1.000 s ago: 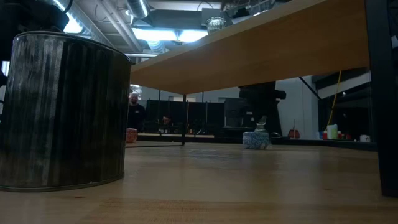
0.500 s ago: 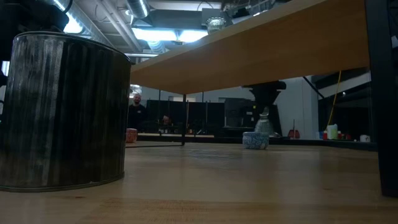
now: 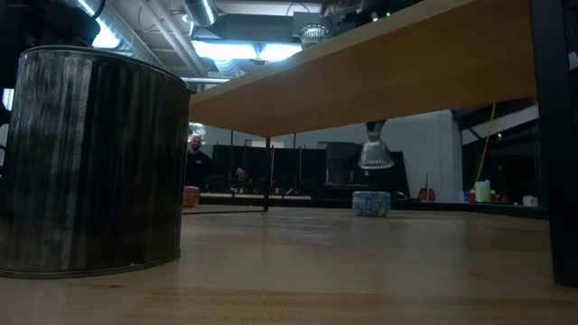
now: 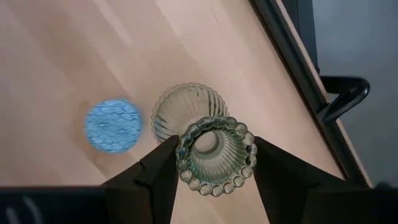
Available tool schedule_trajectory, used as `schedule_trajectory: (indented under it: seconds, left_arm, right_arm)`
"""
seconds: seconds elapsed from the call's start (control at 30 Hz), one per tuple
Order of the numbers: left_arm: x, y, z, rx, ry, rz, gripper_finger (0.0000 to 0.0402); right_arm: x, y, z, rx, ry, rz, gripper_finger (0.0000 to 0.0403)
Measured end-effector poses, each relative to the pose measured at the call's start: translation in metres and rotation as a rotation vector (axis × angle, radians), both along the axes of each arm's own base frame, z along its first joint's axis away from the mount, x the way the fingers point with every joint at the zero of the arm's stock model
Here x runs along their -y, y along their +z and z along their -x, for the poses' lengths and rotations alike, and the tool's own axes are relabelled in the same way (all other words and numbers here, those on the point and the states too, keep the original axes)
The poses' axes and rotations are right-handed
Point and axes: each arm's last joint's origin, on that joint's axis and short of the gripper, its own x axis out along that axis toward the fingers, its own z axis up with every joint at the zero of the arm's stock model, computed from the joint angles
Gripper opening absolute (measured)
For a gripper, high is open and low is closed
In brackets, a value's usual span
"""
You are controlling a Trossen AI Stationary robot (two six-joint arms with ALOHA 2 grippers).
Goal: Pick & Place candle stick holders
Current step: Put the right transparent candle holder on the shelf
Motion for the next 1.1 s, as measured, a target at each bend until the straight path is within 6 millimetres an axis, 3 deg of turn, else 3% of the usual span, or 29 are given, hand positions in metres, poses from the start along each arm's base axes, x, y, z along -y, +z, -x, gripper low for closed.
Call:
schedule_trajectory:
  seconds: [0.2,0.43,0.8,1.1]
  left_arm:
    - [0.000,0.000,0.000,0.000,0.000,0.000,0.0004]
    - [0.000,0.000,0.000,0.000,0.000,0.000,0.0004]
    - [0.000,0.000,0.000,0.000,0.000,0.000,0.0004]
    - [0.000,0.000,0.000,0.000,0.000,0.000,0.0004]
  right_arm:
    - [-0.030,0.033,0.001,0.089,0.107,0.058,0.0185]
    - [-0.061,0.058,0.011,0.165,0.194,0.028,0.0185]
    - [-0.093,0.072,0.021,0.151,0.343,0.016,0.0185]
    - [-0.123,0.073,0.015,0.158,0.630,-0.024,0.0184]
